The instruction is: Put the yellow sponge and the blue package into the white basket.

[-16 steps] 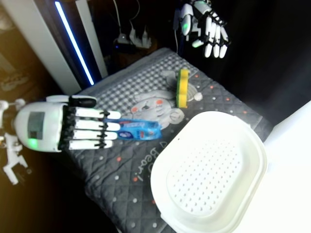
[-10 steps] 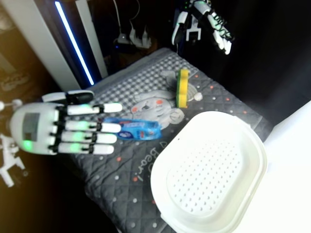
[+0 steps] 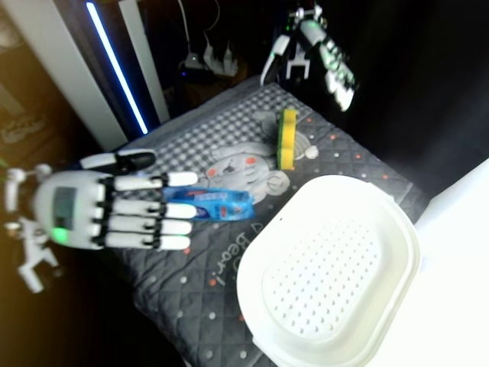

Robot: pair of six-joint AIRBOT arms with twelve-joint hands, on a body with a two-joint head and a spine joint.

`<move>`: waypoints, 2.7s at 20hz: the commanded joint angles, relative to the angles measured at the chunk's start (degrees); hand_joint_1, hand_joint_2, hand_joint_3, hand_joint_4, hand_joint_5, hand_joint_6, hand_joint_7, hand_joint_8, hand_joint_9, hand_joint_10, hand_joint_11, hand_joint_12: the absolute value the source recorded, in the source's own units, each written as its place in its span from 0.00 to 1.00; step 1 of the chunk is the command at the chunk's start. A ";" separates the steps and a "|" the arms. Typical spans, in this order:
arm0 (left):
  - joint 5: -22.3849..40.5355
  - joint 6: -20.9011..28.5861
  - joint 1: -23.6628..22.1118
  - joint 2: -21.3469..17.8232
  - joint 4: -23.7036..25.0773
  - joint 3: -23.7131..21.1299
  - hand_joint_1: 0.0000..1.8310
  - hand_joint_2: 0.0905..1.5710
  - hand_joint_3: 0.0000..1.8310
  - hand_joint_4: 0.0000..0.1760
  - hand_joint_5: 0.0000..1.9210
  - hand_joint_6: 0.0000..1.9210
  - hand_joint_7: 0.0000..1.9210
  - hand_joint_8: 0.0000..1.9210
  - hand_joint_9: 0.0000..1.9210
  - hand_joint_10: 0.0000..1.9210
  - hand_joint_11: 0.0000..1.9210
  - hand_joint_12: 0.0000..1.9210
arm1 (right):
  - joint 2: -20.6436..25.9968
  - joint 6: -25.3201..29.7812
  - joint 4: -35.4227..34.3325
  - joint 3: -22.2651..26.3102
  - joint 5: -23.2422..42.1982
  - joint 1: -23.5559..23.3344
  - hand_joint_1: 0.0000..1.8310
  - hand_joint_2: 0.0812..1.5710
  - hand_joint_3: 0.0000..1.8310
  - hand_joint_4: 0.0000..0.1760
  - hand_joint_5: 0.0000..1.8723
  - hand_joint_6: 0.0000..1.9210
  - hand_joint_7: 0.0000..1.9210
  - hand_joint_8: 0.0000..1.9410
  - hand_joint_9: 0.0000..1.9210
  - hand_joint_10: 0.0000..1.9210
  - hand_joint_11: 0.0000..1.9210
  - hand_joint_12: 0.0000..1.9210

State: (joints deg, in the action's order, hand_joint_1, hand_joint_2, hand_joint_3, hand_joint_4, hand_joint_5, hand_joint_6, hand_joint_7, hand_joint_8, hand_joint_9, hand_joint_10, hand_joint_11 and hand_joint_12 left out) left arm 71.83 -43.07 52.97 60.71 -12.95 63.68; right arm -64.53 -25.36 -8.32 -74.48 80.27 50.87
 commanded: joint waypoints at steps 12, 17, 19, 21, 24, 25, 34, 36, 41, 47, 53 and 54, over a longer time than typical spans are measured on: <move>-1.30 0.32 -4.49 3.01 2.58 3.25 0.57 0.50 0.00 0.46 0.16 0.00 0.14 0.00 0.17 0.00 0.00 0.45 | -1.50 0.33 3.02 -2.21 -0.16 -4.24 0.28 0.48 0.00 1.00 0.05 0.00 0.03 0.00 0.00 0.00 0.02 0.03; -2.91 -0.84 -5.36 3.61 2.61 3.74 0.53 0.56 0.00 0.43 0.17 0.00 0.17 0.00 0.18 0.00 0.01 0.51 | -2.59 0.33 3.07 -3.40 -2.25 -5.34 0.36 0.52 0.00 1.00 0.06 0.00 0.03 0.00 0.03 0.00 0.00 0.26; -3.43 -0.84 -5.66 3.89 2.61 4.08 0.52 0.58 0.00 0.21 0.17 0.00 0.20 0.00 0.25 0.01 0.13 0.45 | -3.02 0.33 3.38 -3.82 -3.16 -5.80 0.36 0.53 0.00 1.00 0.06 0.00 0.03 0.00 0.04 0.00 0.00 0.32; -3.91 -0.84 -5.96 4.27 2.61 4.43 0.51 0.61 0.00 0.23 0.16 0.00 0.21 0.00 0.26 0.00 0.11 0.49 | -3.55 0.33 3.80 -4.24 -4.14 -6.18 0.36 0.53 0.00 1.00 0.07 0.00 0.04 0.00 0.06 0.01 0.00 0.38; -4.91 -0.84 -6.50 5.00 2.62 5.15 0.46 0.61 0.00 0.81 0.15 0.00 0.22 0.01 0.25 0.01 0.01 0.61 | -4.30 0.33 3.90 -4.85 -4.94 -6.70 0.35 0.54 0.00 1.00 0.08 0.00 0.07 0.01 0.09 0.01 0.00 0.40; -5.30 -0.84 -6.67 5.27 2.62 5.45 0.48 0.62 0.00 0.75 0.16 0.00 0.24 0.01 0.26 0.01 0.00 0.62 | -4.57 0.31 3.89 -5.18 -5.40 -6.99 0.37 0.54 0.00 1.00 0.09 0.00 0.08 0.00 0.09 0.00 0.00 0.41; -12.67 -0.81 -9.83 8.83 3.19 10.27 0.62 0.67 0.00 0.00 0.43 0.00 0.34 0.00 0.32 0.01 0.10 0.60 | -6.63 0.24 4.28 -7.82 -9.61 -7.81 0.48 0.57 0.00 1.00 0.19 0.00 0.19 0.00 0.20 0.01 0.06 0.49; -13.63 -0.81 -10.00 9.61 3.03 10.95 0.72 0.72 0.00 0.00 0.49 0.52 0.43 0.57 0.43 0.56 0.25 0.62 | -7.03 0.24 4.28 -8.15 -10.13 -7.84 0.65 0.64 0.00 0.65 0.35 0.01 0.34 0.01 0.39 0.05 0.20 0.53; -14.92 -0.67 -10.61 11.61 2.45 12.40 0.75 0.68 0.00 0.00 0.53 0.39 0.50 0.55 0.47 0.63 0.37 0.64 | -8.49 0.25 4.33 -9.47 -11.72 -7.87 0.70 0.67 0.00 0.00 0.53 0.39 0.60 0.46 0.67 0.32 0.49 0.63; -9.80 1.42 -15.26 9.67 6.58 12.20 0.76 0.65 0.00 0.00 0.57 0.39 0.60 0.31 0.52 0.56 0.43 0.59 | -8.65 2.50 9.11 -11.39 -11.66 -13.66 0.70 0.66 0.00 0.00 0.56 0.37 0.62 0.40 0.67 0.27 0.56 0.52; -8.21 1.31 -26.82 7.15 13.80 13.18 0.75 0.69 0.00 0.00 0.56 0.46 0.48 0.50 0.45 0.62 0.40 0.58 | -7.43 3.33 12.92 -13.76 -10.27 -23.73 0.69 0.68 0.00 0.00 0.53 0.41 0.57 0.50 0.66 0.15 0.53 0.47; -9.92 1.31 -29.17 7.67 14.23 14.55 0.75 0.69 0.00 0.00 0.56 0.47 0.47 0.51 0.43 0.63 0.39 0.58 | -7.49 3.32 13.55 -14.86 -10.34 -26.27 0.69 0.68 0.00 0.00 0.53 0.41 0.58 0.49 0.68 0.13 0.54 0.46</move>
State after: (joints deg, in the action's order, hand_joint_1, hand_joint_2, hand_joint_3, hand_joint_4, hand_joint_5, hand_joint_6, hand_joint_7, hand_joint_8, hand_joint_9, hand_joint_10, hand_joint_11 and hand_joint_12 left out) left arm 57.06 -41.95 23.77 68.95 3.11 78.24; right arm -72.99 -22.37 7.44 -89.52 62.08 24.43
